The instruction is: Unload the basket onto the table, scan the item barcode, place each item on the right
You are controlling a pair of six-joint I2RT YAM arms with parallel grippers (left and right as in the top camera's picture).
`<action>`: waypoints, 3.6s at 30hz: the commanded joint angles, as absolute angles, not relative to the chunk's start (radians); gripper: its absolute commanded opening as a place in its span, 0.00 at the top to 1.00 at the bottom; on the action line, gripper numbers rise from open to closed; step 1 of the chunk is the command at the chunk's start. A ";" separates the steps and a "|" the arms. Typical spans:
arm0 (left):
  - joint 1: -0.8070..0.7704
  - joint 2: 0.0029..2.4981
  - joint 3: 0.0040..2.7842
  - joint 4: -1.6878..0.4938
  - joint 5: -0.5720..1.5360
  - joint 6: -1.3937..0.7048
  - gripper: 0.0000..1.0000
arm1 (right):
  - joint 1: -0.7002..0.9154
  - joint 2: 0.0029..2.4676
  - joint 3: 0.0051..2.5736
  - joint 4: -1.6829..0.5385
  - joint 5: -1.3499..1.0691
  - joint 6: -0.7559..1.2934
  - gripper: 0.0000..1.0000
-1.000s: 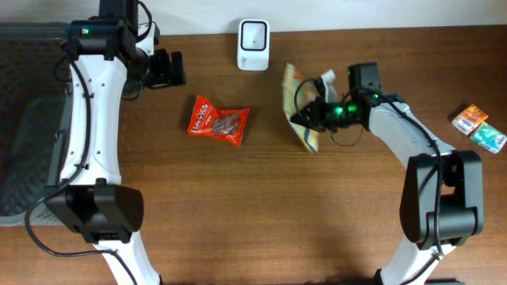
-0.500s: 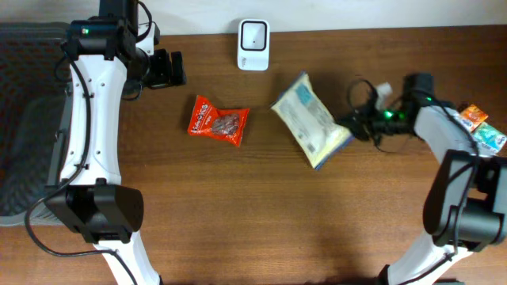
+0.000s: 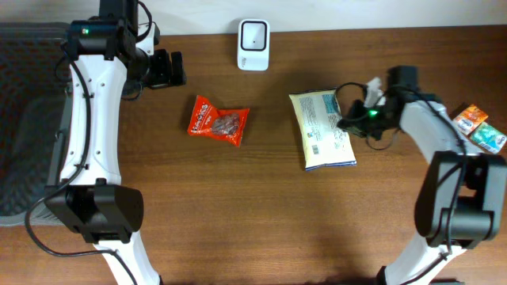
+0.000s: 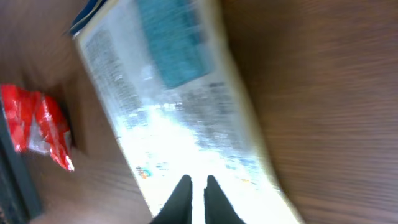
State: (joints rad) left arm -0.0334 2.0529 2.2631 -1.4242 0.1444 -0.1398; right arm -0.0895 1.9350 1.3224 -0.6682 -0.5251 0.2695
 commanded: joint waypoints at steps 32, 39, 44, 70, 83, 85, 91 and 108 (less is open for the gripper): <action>-0.036 2.045 2.272 -1.423 0.141 -0.149 0.01 | 0.325 1.982 1.524 -0.751 -0.646 0.339 0.48; -0.036 2.045 2.272 -1.423 0.141 -0.149 0.01 | 0.380 2.022 1.523 -0.607 -0.496 0.357 0.12; -0.036 2.045 2.272 -1.423 0.141 -0.149 0.01 | 0.447 2.139 1.523 -0.476 -0.471 0.492 0.10; -0.036 2.045 2.272 -1.423 0.141 -0.149 0.01 | 0.425 1.974 1.525 -0.389 -0.131 0.324 0.96; -0.036 2.044 2.272 -1.423 0.141 -0.149 0.01 | 0.623 2.025 1.524 -0.558 1.168 0.102 0.96; -0.035 2.045 2.272 -1.423 0.141 -0.149 0.01 | 0.635 2.099 1.524 -0.558 1.169 0.049 0.96; -0.035 2.045 2.272 -1.423 0.141 -0.149 0.01 | 0.776 2.181 1.524 -0.524 1.093 0.041 0.91; -0.035 2.044 2.272 -1.423 0.141 -0.149 0.01 | 0.772 1.963 1.577 -0.641 0.425 0.351 0.59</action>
